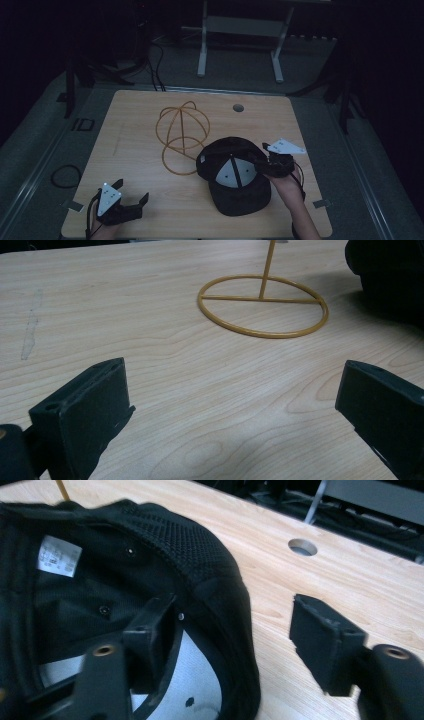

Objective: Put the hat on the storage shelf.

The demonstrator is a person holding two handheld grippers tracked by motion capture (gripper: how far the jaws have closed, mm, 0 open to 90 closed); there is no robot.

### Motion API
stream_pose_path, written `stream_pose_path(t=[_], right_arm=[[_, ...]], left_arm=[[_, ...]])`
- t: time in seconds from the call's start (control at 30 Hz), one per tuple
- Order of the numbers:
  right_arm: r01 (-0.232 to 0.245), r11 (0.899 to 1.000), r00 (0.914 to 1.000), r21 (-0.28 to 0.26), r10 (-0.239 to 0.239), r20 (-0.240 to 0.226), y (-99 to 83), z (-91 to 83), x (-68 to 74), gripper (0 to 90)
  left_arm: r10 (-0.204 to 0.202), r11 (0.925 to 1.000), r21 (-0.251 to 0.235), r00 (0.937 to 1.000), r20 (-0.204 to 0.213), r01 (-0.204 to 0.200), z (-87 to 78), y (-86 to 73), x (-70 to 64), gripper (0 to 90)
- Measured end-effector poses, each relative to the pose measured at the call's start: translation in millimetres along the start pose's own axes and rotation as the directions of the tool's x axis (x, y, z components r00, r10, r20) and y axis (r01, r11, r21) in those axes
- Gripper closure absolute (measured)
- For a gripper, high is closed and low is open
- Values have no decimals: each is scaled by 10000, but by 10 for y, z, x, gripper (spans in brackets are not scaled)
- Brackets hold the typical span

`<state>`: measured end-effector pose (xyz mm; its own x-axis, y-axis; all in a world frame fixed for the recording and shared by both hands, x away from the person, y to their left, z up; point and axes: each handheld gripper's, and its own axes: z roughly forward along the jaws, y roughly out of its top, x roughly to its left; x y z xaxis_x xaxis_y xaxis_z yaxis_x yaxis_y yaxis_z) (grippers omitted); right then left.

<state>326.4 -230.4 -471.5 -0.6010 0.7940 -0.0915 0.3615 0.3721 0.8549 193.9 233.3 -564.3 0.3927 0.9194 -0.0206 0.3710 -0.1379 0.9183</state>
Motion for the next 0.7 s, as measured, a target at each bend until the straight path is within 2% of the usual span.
stream_pose_path(t=[0.1,0.23,0.33,0.37,0.4,0.43,0.5,0.57,0.6,0.63,0.7], right_arm=[[139,9993,9999,346,-139,10,8,87,23,446],[385,9958,9986,831,-412,317,-23,190,69,551],[481,9935,9945,1030,-572,875,-35,222,104,694],[414,9936,9931,1052,-524,1047,-30,222,103,753],[267,9941,9929,1052,-386,1126,-24,223,100,849],[156,9942,9914,1065,-293,1279,-17,220,95,882],[-165,9947,9898,1016,19,1425,4,205,92,889],[-241,9967,9862,781,109,1653,30,175,112,892],[-241,9967,9862,781,109,1653,30,175,112,892],[-322,9988,9855,376,254,1676,93,110,140,892],[-389,9991,9880,165,359,1505,145,58,157,892]], left_arm=[[-55,10000,13,10000,2,55,4,0,-1,13],[-184,9993,-320,9998,45,185,-23,21,5,13],[-352,9987,-356,9994,25,353,-25,19,23,13],[-388,9986,-353,9992,-4,388,-24,19,28,13],[-459,9984,-342,9989,5,459,-23,19,31,13],[-434,9987,-279,9990,-61,432,-20,20,33,13],[-367,9991,-193,9993,34,367,-15,16,31,13],[-322,9993,-169,9995,36,323,-10,14,20,13],[-322,9993,-169,9995,36,323,-10,14,20,13],[-309,9995,-113,9995,100,310,-4,16,12,13],[-396,9991,-145,9989,243,400,-4,16,11,13]])
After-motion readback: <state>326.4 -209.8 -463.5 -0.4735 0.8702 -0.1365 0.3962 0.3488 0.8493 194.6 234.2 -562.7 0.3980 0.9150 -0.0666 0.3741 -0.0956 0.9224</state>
